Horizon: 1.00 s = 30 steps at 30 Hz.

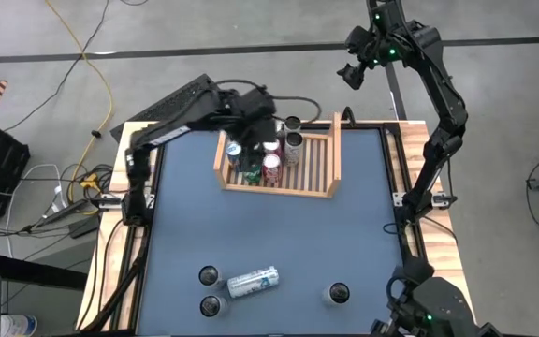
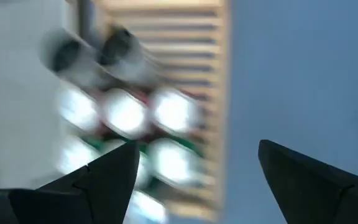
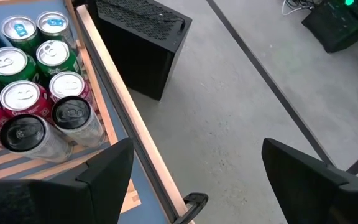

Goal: Place canned beverage on shelf
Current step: Put the light yellow soda can on the shelf

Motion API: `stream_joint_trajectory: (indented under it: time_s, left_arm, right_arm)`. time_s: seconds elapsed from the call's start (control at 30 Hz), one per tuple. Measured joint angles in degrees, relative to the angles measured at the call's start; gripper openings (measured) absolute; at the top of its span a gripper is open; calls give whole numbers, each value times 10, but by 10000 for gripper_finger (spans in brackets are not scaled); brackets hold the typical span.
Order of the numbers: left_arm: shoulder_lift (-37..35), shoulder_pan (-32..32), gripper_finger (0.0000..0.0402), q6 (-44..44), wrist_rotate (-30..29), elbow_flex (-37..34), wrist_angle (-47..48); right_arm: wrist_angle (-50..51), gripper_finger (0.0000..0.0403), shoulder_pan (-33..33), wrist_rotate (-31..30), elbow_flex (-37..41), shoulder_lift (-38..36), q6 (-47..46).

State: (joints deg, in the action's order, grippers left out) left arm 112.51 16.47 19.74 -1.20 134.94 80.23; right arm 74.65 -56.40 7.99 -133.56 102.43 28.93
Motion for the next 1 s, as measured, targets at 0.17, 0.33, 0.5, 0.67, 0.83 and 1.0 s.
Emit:
stream_joint_trajectory:
  time_s: [0.17, 0.33, 0.5, 0.67, 0.83, 1.0]
  left_arm:
    - [-59, -62, 316, -186, 47, -4, 103]
    - [-104, -181, 316, -320, 6, -27, 90]
    - [-102, -292, 316, -443, -88, -29, 91]
    - [-95, -370, 316, -529, -146, -28, 98]
    - [-93, -426, 316, -596, -172, -29, 98]
    - [-93, -480, 316, -624, -183, -29, 98]
  right_arm:
    - [-9, 343, 0, 18, 0, 0, 1]
    - [-14, 343, 0, 31, 0, 0, 0]
    - [-12, 343, 13, 78, 0, 0, -35]
    - [25, 343, 67, 117, 0, 0, -40]
    - [61, 343, 157, 116, 0, 0, -94]
    - [148, 343, 268, 40, 0, 0, -172]
